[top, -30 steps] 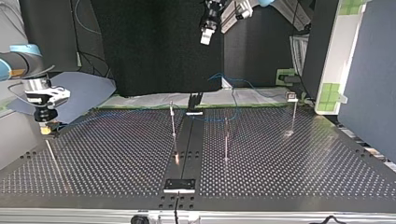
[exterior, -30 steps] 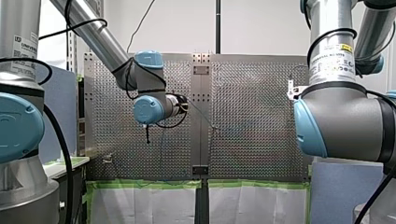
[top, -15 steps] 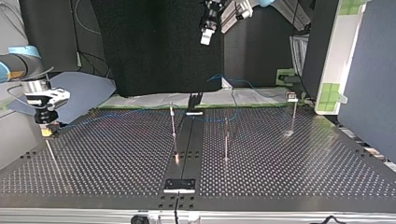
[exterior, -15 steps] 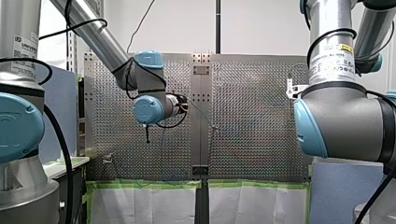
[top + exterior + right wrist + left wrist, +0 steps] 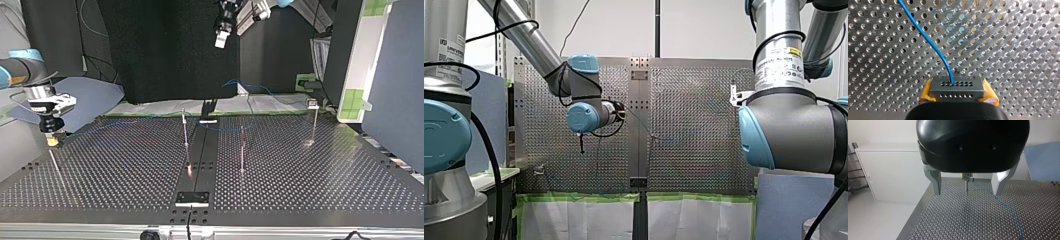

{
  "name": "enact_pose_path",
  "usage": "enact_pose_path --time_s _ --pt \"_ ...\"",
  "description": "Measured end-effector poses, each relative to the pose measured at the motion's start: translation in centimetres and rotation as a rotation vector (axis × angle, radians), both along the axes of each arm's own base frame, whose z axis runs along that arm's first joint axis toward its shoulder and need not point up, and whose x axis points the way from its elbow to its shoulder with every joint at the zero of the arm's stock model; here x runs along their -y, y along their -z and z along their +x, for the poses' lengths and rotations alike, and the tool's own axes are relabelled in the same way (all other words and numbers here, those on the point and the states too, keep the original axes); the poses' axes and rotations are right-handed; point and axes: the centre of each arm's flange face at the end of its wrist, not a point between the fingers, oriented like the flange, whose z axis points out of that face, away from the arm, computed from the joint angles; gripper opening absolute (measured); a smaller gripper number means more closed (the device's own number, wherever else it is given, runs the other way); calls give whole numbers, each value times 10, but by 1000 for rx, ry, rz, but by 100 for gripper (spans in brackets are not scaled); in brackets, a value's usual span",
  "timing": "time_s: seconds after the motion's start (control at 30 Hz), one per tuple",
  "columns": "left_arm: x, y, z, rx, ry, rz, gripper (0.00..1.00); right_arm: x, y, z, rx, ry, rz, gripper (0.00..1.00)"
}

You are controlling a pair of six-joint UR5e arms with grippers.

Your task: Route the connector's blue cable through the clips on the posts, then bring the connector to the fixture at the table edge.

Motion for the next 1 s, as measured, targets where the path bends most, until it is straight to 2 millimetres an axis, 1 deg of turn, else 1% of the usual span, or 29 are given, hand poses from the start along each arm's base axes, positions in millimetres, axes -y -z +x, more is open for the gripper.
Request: enact_pose_path --time_s 1.0 --pt "-1 0 1 1 -2 -1 100 4 -2 1 -4 -9 -8 0"
